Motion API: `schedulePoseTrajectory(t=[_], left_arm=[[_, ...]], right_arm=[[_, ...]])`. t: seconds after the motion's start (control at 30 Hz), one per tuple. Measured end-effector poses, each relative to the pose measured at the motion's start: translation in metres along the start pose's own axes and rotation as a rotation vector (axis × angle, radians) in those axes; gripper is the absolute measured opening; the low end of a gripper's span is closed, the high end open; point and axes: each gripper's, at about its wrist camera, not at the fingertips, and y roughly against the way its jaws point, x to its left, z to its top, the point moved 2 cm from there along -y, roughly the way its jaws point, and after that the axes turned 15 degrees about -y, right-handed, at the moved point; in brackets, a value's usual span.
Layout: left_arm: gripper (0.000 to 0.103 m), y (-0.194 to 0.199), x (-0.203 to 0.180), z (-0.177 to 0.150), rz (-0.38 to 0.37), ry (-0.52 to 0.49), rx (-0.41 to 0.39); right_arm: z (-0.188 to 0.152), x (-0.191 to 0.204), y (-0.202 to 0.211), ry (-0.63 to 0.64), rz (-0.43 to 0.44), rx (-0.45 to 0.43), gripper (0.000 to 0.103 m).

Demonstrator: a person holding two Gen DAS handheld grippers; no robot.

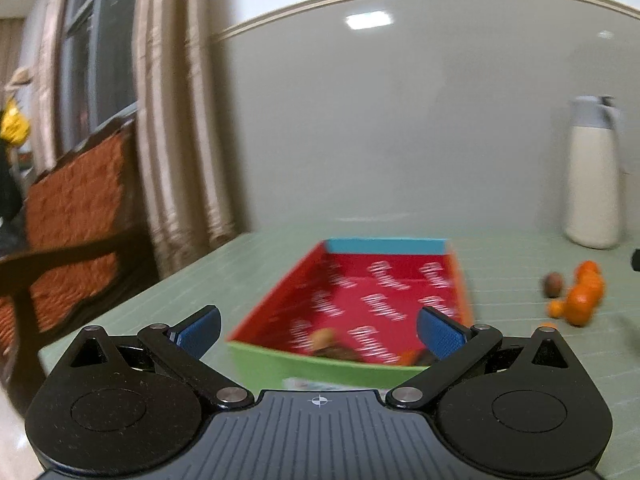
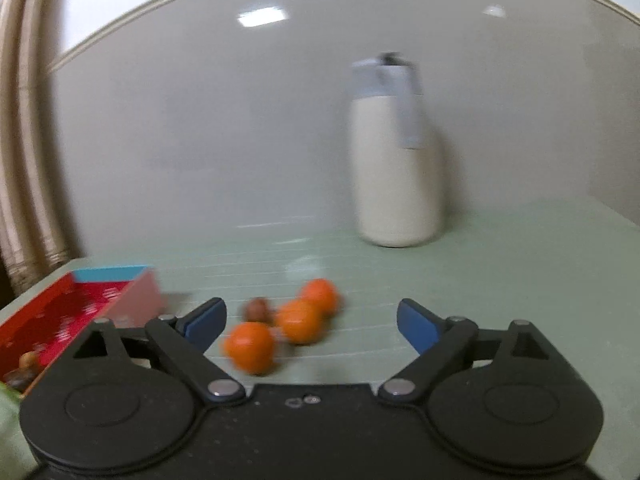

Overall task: Organize fruits
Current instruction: 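Move the left tool toward the small orange fruit by the tangerines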

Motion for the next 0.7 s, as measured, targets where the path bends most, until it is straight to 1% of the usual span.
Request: schedulePoseTrajectory(t=[0.13, 0.23, 0.43, 0.53, 0.7], left_arm=[[0.103, 0.003, -0.028, 0.011, -0.067, -0.035, -0.039], [0.103, 0.004, -0.050, 0.019, -0.104, -0.069, -0.066], [0.103, 0.008, -0.089, 0.031, -0.185, -0.125, -0.093], [0.103, 0.005, -0.106, 0.035, -0.226, -0.156, -0.092], [0.103, -0.006, -0.127, 0.041, -0.304, -0.157, -0.040]], right_arm=[[0.006, -0.019, 0.006, -0.020, -0.065, -0.031, 0.097], [0.008, -0.029, 0.012, -0.020, -0.081, -0.049, 0.098], [0.012, -0.047, 0.020, -0.020, -0.125, -0.075, 0.099], [0.014, -0.058, 0.022, -0.041, -0.133, -0.072, 0.099], [0.016, -0.069, 0.031, -0.053, -0.143, -0.087, 0.099]])
